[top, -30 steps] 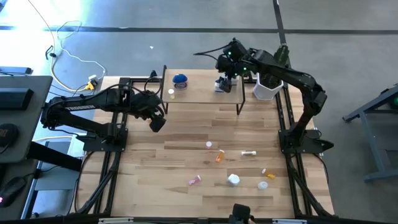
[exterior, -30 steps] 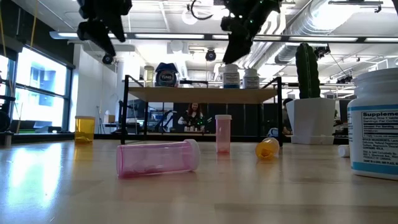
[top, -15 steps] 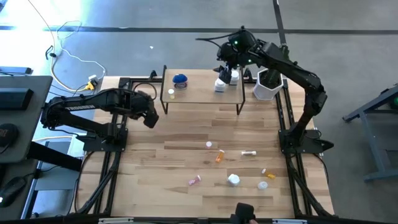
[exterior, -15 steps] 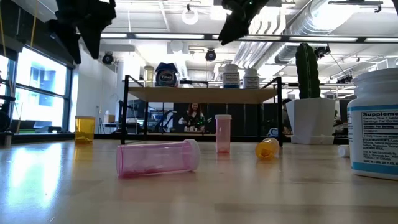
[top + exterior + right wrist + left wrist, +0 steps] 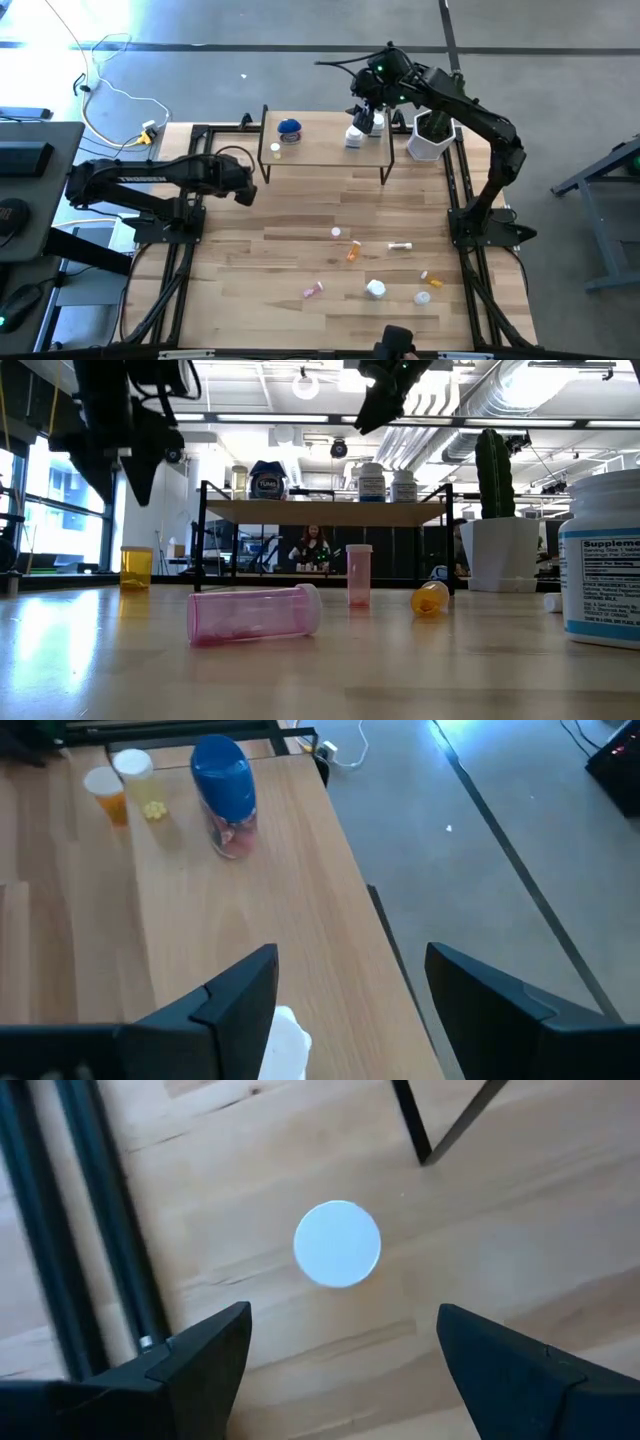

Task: Pick and place medicine bottles onto shelf by color
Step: Put the large orange pill bottle on the shelf

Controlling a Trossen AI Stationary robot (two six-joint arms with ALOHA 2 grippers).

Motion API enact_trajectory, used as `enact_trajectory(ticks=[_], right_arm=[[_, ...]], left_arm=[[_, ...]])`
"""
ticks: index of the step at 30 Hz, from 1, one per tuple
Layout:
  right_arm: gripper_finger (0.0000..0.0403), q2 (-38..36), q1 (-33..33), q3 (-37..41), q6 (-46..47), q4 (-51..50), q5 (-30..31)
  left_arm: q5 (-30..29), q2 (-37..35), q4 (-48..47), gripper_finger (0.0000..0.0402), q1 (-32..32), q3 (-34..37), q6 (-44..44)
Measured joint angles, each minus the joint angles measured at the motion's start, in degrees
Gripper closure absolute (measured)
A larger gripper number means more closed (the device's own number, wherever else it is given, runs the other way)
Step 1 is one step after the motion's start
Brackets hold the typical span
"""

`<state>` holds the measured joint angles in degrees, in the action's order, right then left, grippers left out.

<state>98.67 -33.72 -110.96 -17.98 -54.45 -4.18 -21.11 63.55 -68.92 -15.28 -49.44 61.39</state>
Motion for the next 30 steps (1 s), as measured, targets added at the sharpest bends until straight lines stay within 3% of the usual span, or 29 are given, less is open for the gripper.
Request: enact_trajectory(ticks=[18,30], right_arm=[[0.0158,0.0,0.0,0.0,-0.04,0.06,0.48],[0.0158,0.0,0.0,0.0,-0.04,0.06,0.26]], left_arm=[[-0.26,0.0,20.41,0.0092,-4.93,14.25,1.01],[-1.7,4.8,23.7,0.0092,-8.1,14.98,-2.55]])
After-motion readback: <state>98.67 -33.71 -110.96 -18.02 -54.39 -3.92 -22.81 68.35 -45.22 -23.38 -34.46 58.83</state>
